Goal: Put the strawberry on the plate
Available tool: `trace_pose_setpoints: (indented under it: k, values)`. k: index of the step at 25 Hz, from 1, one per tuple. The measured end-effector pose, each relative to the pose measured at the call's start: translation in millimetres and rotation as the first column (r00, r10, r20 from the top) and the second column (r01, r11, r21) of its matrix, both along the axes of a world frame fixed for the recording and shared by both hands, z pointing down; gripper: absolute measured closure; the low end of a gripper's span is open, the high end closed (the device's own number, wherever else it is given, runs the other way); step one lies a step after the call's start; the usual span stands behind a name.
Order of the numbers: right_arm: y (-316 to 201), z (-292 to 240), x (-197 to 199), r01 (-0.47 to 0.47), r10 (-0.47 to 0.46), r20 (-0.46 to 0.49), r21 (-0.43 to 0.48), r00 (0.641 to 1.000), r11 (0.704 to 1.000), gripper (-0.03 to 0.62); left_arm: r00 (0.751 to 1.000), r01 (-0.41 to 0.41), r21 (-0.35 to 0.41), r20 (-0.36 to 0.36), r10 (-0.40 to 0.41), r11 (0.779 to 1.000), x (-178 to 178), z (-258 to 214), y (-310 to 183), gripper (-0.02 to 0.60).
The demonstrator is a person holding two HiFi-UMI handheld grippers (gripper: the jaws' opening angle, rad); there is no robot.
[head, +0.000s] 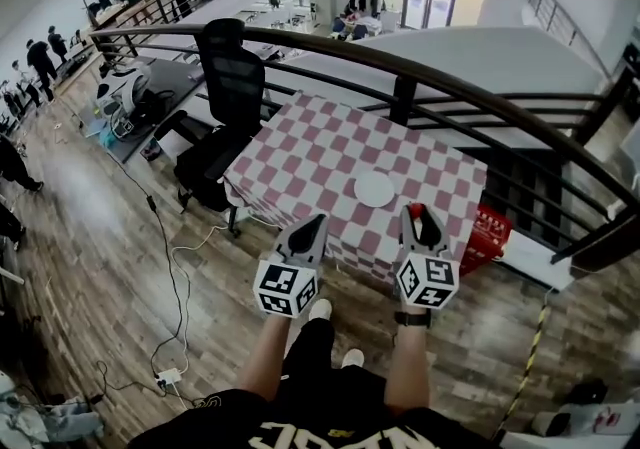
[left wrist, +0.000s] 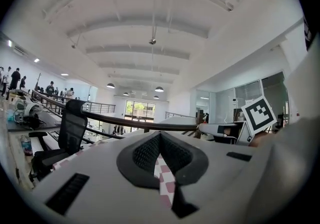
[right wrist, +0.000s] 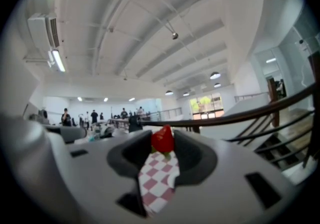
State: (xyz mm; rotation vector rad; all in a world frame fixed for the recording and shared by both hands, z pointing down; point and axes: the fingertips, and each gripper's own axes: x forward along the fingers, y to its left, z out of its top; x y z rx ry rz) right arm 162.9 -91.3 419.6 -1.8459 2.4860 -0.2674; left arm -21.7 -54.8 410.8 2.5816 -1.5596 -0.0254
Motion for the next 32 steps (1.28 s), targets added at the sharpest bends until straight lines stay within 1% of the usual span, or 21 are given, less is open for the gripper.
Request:
trace_pose_setpoints:
  k: [2,4,8,11,15,17,20,24,29,32]
  values:
    - [-19.1,2.2,-1.5,-0.009,0.009,-0.013,-0.006,1.000,1.000,0.448,1.000,-0.004,-0.012,-0.024,0.004,1.000,-4.3,6.8,-22.2,0.572]
    - [-38.8,0.4,-6.5,-0.014,0.013,-0.023,-0.013,1.000,1.000,0.448,0.999,-0.019,-0.013,-0.033,0.018,1.000,-9.1,8.7,-43.6,0.572]
    - [-82.3,-16.5,-11.0,-0.036,0.036,-0.045,0.005,0.998,0.999,0.448,0.997,-0.056,0.007,-0.059,0.056,0.998,-18.3,6.1,-97.9,0.572]
    - [-112.2,-27.1,-13.9,-0.066,0.068,-0.067,0.028,0.995,0.997,0.448,0.994,-0.092,0.031,-0.063,0.094,0.995,-25.9,1.4,-136.9,0.572]
    - [-131.4,-27.9,11.8,-0.133,0.135,-0.067,0.037,0.989,0.990,0.448,0.985,-0.157,0.053,-0.070,0.160,0.986,-8.9,-0.7,-170.2,0.572]
    - [-138.8,-19.4,17.8,-0.164,0.165,-0.067,0.024,0.984,0.986,0.448,0.980,-0.181,0.053,-0.070,0.184,0.982,-11.0,1.4,-183.7,0.572]
    - [-155.6,-7.5,9.8,-0.199,0.199,-0.074,0.000,0.977,0.980,0.448,0.977,-0.199,0.025,-0.078,0.200,0.980,-32.5,13.4,-206.0,0.572]
    - [-172.4,7.5,17.0,-0.228,0.225,-0.076,-0.028,0.971,0.973,0.448,0.974,-0.213,-0.001,-0.078,0.212,0.977,-39.9,27.4,-221.7,0.572]
    - [-203.3,37.1,18.9,-0.196,0.189,-0.090,-0.083,0.978,0.977,0.448,0.977,-0.194,-0.054,-0.095,0.189,0.979,-40.9,54.1,-249.7,0.572]
    - [-220.3,59.4,14.9,-0.155,0.141,-0.106,-0.133,0.984,0.979,0.448,0.981,-0.180,-0.101,-0.094,0.171,0.978,-39.6,74.3,-264.6,0.572]
